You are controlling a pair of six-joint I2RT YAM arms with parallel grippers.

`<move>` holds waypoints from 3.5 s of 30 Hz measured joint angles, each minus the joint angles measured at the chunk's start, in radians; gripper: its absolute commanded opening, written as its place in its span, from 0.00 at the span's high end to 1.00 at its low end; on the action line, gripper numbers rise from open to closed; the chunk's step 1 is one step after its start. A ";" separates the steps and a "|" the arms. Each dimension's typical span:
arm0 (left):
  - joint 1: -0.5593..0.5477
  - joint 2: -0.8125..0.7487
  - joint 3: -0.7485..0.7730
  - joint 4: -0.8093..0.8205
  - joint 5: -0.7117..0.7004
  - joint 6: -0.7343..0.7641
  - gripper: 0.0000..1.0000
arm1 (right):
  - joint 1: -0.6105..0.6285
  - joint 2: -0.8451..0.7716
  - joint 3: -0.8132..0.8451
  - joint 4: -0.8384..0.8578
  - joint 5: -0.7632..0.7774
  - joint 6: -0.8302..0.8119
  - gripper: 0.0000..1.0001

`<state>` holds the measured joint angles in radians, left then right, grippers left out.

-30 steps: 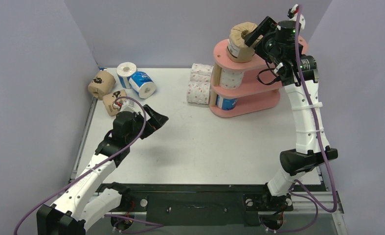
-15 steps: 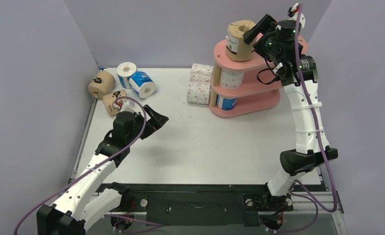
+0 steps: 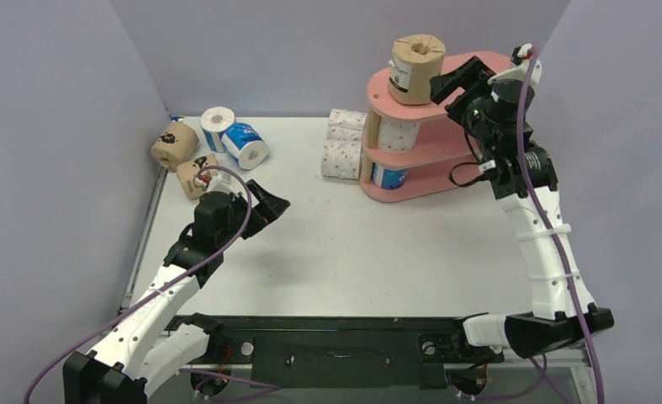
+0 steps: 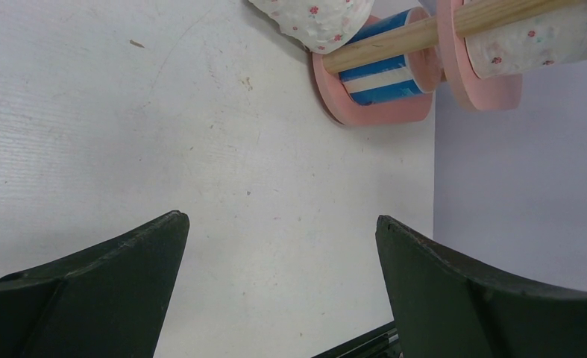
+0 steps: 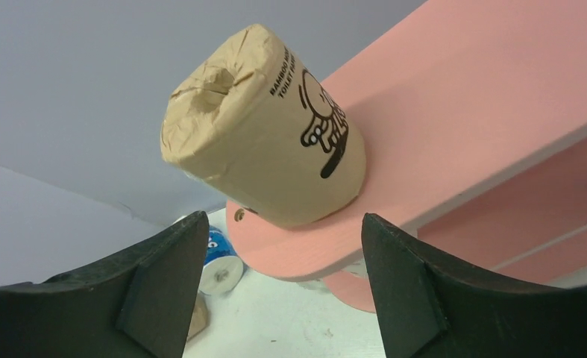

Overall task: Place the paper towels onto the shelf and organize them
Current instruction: Place the paper towel on the shelf, then adjust the shelf at the center of the board.

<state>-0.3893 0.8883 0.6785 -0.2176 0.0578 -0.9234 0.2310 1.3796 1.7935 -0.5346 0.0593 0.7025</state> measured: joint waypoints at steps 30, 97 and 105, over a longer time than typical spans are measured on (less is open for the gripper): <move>0.012 -0.039 -0.020 0.012 0.000 0.011 0.04 | -0.097 -0.040 -0.371 0.449 -0.227 -0.042 0.44; -0.093 0.313 0.136 0.231 0.076 0.040 0.00 | 0.026 -0.664 -1.217 0.467 0.134 0.135 0.44; -0.106 0.251 0.065 0.257 0.068 0.028 0.00 | -0.097 -0.598 -1.255 0.579 0.280 0.221 0.46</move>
<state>-0.4957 1.1397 0.7433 0.0395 0.1261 -0.8955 0.1341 0.7818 0.5381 0.0448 0.3397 0.9237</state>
